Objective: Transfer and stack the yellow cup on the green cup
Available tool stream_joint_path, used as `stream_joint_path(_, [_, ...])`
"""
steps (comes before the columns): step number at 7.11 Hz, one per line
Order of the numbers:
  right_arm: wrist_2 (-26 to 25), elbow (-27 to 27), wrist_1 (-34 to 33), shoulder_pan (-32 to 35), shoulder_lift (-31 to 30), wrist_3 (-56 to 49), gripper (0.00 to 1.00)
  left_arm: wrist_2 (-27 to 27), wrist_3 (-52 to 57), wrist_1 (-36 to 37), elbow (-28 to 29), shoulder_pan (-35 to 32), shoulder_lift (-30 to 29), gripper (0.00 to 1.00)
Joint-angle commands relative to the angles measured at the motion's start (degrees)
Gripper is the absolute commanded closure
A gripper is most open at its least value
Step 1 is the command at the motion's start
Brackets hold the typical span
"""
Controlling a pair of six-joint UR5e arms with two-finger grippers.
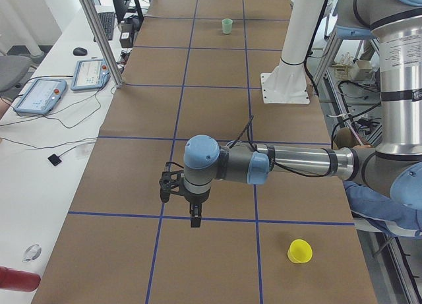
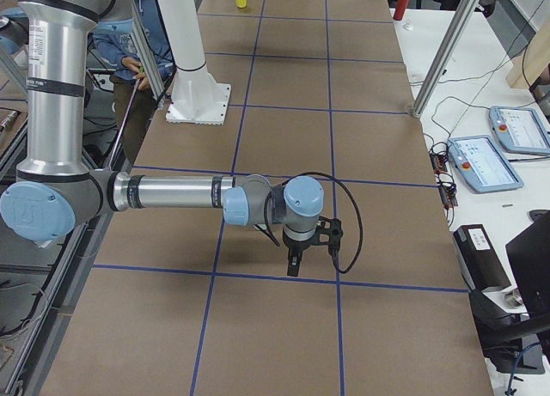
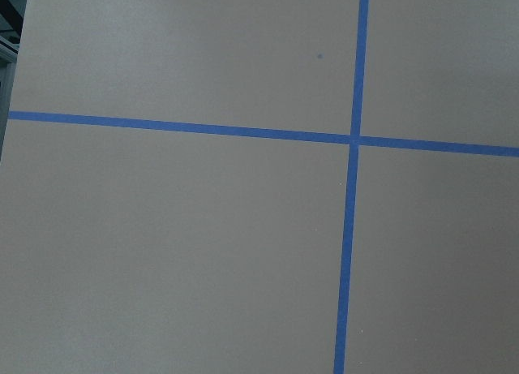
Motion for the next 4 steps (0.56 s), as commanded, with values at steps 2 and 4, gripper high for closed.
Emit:
stream_joint_path(2, [-0.01,0.13,-0.76,0.00,-0.26,-0.02,0.00,-0.09,0.31,-0.05,-0.04,0.01,0.23,0.00])
stream_joint_path(4, [0.25,0.22,-0.76,0.00,-0.26,0.07,0.00,-1.23,0.31,-0.05,-0.31,0.44,0.76,0.00])
